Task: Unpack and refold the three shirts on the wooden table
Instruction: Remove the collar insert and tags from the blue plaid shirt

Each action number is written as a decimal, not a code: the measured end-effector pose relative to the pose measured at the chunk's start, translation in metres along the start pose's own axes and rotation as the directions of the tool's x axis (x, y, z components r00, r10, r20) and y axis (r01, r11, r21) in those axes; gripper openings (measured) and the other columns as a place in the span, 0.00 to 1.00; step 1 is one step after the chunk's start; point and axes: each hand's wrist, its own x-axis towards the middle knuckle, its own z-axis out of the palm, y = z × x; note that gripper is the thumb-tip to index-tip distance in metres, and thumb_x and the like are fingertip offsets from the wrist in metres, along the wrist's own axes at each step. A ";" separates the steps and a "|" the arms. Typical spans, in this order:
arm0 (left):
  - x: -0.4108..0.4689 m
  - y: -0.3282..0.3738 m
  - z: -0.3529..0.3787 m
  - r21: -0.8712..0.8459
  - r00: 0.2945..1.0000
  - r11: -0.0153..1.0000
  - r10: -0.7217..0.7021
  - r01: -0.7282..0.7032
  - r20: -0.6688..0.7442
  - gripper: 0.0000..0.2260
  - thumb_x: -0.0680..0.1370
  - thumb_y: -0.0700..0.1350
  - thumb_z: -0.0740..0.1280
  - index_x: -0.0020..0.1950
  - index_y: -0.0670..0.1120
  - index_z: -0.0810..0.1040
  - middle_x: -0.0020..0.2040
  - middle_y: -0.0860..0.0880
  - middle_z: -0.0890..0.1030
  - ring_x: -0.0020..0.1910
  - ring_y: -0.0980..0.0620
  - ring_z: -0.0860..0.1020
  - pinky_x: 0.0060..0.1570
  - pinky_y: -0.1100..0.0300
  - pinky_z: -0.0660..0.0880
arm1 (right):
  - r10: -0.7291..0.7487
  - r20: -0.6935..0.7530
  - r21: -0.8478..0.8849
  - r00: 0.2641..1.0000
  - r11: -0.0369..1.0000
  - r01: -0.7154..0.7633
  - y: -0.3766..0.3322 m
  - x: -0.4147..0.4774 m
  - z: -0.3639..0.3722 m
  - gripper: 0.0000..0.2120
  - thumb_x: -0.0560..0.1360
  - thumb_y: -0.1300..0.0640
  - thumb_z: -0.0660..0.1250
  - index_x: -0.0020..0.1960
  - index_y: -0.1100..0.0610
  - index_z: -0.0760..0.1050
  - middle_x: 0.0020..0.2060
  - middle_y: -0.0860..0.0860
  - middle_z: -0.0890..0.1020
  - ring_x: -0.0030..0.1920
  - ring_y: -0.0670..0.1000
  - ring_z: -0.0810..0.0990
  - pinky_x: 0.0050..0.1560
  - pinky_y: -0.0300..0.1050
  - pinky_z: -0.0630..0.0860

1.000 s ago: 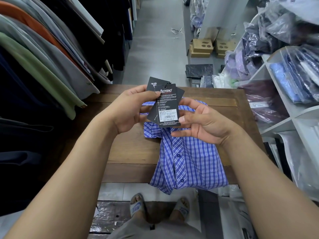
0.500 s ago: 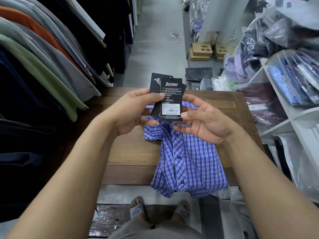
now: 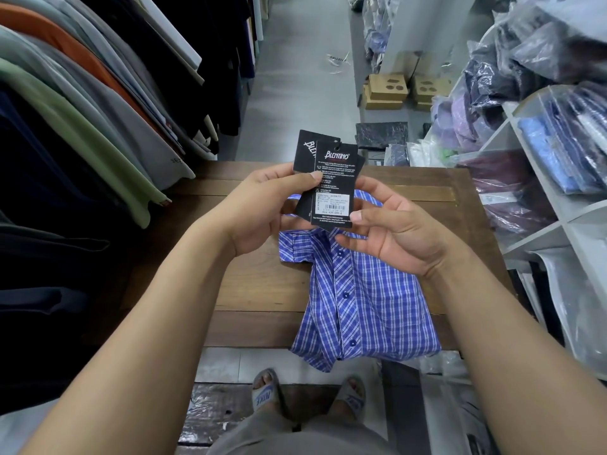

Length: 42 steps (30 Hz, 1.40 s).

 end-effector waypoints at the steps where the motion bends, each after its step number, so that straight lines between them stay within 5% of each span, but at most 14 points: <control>1: 0.001 0.000 0.000 0.001 1.000 1.000 0.002 -0.002 0.003 0.09 0.82 0.43 0.66 0.61 0.47 0.82 0.57 0.44 0.85 0.48 0.47 0.84 0.33 0.63 0.80 | -0.003 -0.003 0.004 1.000 1.000 0.003 0.001 0.000 0.000 0.24 0.73 0.71 0.64 0.67 0.54 0.72 0.58 0.59 0.81 0.55 0.58 0.82 0.51 0.53 0.81; 20: 0.007 -0.004 -0.001 0.014 0.999 0.999 0.044 -0.044 -0.007 0.13 0.82 0.45 0.65 0.64 0.41 0.79 0.55 0.44 0.84 0.51 0.48 0.82 0.39 0.60 0.82 | -0.003 0.006 -0.019 1.000 1.000 0.003 -0.007 0.005 0.005 0.27 0.71 0.72 0.66 0.66 0.53 0.71 0.55 0.58 0.81 0.54 0.59 0.81 0.52 0.54 0.80; 27: 0.000 -0.008 -0.002 -0.049 0.993 0.998 0.033 -0.027 0.114 0.14 0.76 0.50 0.67 0.59 0.45 0.81 0.53 0.46 0.85 0.45 0.52 0.84 0.38 0.63 0.82 | 0.001 0.097 0.029 0.995 1.000 -0.004 -0.004 -0.001 0.006 0.29 0.70 0.73 0.67 0.67 0.53 0.72 0.58 0.60 0.80 0.54 0.59 0.83 0.50 0.55 0.81; 32: -0.003 -0.010 -0.005 -0.077 0.981 0.995 0.074 -0.061 0.177 0.06 0.74 0.50 0.75 0.48 0.50 0.86 0.48 0.47 0.86 0.41 0.51 0.84 0.37 0.61 0.82 | -0.015 0.251 0.085 0.968 0.996 -0.006 -0.003 -0.007 0.005 0.36 0.67 0.67 0.78 0.70 0.53 0.69 0.61 0.62 0.78 0.56 0.60 0.82 0.50 0.53 0.82; 36: -0.007 -0.014 -0.001 -0.140 0.965 0.987 0.114 -0.082 0.237 0.12 0.66 0.51 0.77 0.48 0.50 0.87 0.44 0.48 0.86 0.34 0.54 0.83 0.30 0.66 0.78 | -0.001 0.318 0.079 0.948 0.997 -0.025 -0.002 -0.010 0.008 0.37 0.67 0.66 0.78 0.72 0.54 0.67 0.62 0.63 0.77 0.57 0.62 0.81 0.51 0.55 0.82; 42: -0.004 -0.023 -0.005 -0.162 0.961 0.983 0.121 -0.083 0.247 0.28 0.63 0.56 0.82 0.56 0.43 0.83 0.51 0.43 0.85 0.44 0.48 0.84 0.38 0.57 0.83 | -0.003 0.321 0.074 0.947 0.997 -0.022 0.001 -0.013 0.008 0.36 0.67 0.67 0.77 0.71 0.55 0.68 0.60 0.63 0.79 0.57 0.63 0.82 0.52 0.58 0.82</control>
